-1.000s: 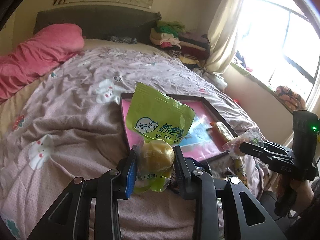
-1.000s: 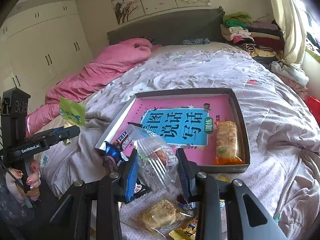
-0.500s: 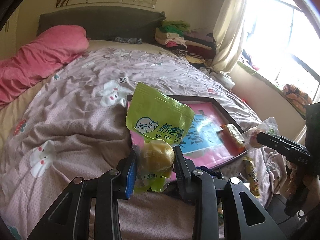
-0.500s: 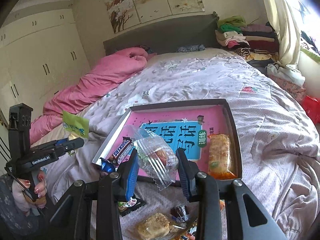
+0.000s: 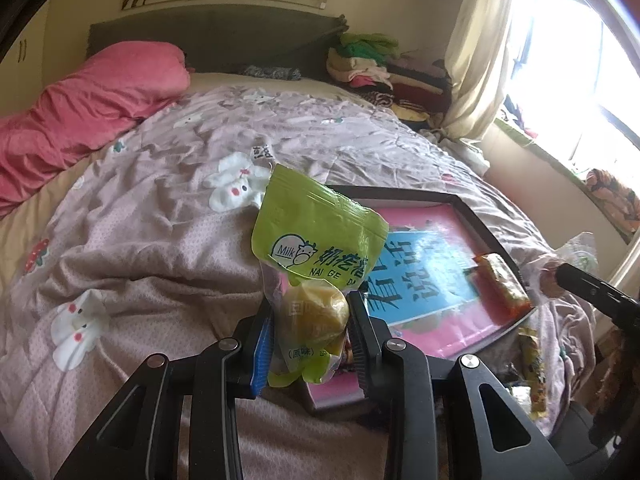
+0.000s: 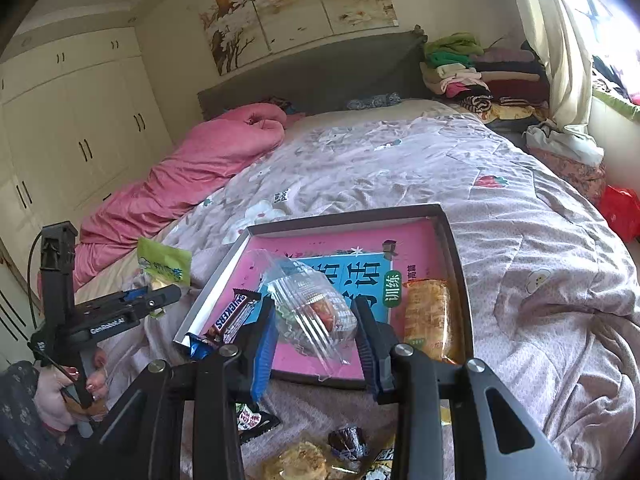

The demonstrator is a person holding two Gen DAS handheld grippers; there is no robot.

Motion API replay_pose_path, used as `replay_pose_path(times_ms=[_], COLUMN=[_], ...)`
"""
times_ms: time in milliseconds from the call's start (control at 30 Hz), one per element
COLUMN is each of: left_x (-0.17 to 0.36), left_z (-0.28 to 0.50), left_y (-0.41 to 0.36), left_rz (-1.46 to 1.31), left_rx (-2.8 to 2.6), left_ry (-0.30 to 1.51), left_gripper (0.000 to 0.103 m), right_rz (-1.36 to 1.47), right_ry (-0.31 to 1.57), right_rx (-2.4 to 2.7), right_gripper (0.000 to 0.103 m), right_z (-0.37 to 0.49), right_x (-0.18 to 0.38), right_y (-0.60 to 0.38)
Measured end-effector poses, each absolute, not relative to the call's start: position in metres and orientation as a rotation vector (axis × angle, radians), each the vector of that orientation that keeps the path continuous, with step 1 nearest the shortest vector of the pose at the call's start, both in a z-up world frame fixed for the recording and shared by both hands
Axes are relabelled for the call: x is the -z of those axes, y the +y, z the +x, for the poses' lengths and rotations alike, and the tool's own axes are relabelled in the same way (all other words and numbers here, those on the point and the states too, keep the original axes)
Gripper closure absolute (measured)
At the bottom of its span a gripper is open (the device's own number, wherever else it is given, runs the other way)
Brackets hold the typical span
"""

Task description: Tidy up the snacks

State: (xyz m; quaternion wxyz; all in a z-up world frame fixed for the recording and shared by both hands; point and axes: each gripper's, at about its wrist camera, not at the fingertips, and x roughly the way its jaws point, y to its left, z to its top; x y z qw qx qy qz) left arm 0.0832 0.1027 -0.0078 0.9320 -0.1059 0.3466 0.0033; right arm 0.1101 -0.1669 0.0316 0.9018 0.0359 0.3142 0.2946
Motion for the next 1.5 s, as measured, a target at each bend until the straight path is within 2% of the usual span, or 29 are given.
replay_pose_path(times_ms=[833, 1500], left_x=[0.031, 0.042], left_z=[0.118, 0.123], left_y=[0.077, 0.075], left_rz=[-0.088, -0.192], left_rx=[-0.045, 0.047], left_ry=[0.785, 0.842], left_gripper=[0.068, 0.068], right_rz=[0.107, 0.119], right_ry=[0.662, 0.690], right_rx=[-0.588, -0.571], right_gripper=[0.066, 0.066], right_z=[0.129, 0.139], right_x=[-0.027, -0.018], right_y=[-0.169, -0.167])
